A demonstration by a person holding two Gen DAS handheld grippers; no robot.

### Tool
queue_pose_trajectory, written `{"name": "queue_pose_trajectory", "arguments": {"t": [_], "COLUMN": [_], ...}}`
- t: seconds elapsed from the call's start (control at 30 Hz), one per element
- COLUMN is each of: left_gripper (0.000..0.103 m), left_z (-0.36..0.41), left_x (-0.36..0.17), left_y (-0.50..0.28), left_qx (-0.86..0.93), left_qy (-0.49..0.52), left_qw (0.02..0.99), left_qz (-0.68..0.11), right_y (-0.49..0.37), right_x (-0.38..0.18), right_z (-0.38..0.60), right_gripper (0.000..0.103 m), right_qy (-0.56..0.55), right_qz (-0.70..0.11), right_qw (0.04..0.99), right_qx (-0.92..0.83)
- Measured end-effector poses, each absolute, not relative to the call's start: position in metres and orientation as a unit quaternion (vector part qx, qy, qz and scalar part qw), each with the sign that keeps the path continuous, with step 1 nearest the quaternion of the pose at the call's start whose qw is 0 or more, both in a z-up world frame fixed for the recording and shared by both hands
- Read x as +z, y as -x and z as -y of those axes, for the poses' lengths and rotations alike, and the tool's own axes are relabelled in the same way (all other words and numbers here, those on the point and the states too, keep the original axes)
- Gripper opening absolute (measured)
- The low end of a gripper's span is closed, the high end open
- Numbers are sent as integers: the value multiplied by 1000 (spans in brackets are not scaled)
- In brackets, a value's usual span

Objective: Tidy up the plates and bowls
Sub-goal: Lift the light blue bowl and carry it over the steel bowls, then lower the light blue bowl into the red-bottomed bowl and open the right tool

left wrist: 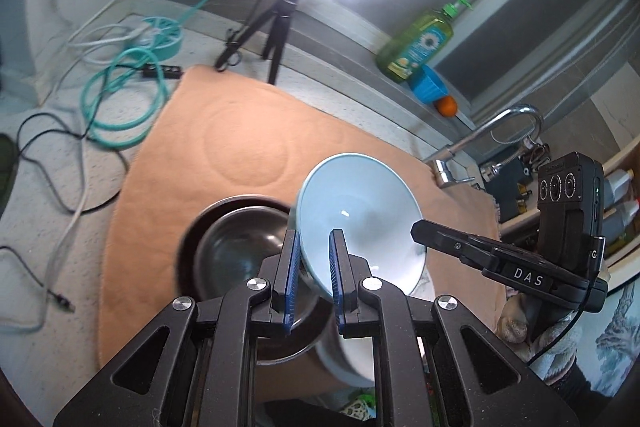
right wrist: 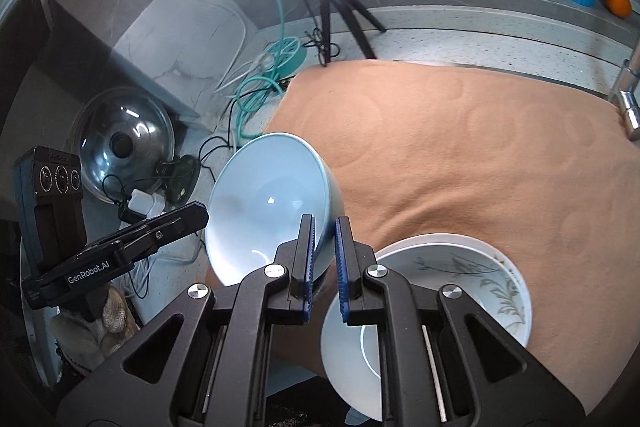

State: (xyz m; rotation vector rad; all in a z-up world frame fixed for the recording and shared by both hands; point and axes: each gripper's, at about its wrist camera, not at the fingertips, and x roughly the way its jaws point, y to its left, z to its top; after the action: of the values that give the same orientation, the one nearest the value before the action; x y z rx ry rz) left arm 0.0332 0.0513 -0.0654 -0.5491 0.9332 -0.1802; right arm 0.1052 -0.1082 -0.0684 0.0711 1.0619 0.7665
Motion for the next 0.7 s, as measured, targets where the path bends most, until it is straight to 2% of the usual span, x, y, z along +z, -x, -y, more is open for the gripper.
{"name": "queue_pose_trajectory", "arguments": {"t": [0.7], "left_gripper": [12], "left_z": [-83], "left_x": [-94], "left_y": [-14], "left_qx": [-52], "left_qy": [275], "left_qw": [838], "left_qz": [-468], "right_y": [-98], "right_x": [-114], "right_z": [55], "right_gripper": [10], "right_qy": [12], "right_qz": [-535], "right_qw": [762], "right_qx": [364]}}
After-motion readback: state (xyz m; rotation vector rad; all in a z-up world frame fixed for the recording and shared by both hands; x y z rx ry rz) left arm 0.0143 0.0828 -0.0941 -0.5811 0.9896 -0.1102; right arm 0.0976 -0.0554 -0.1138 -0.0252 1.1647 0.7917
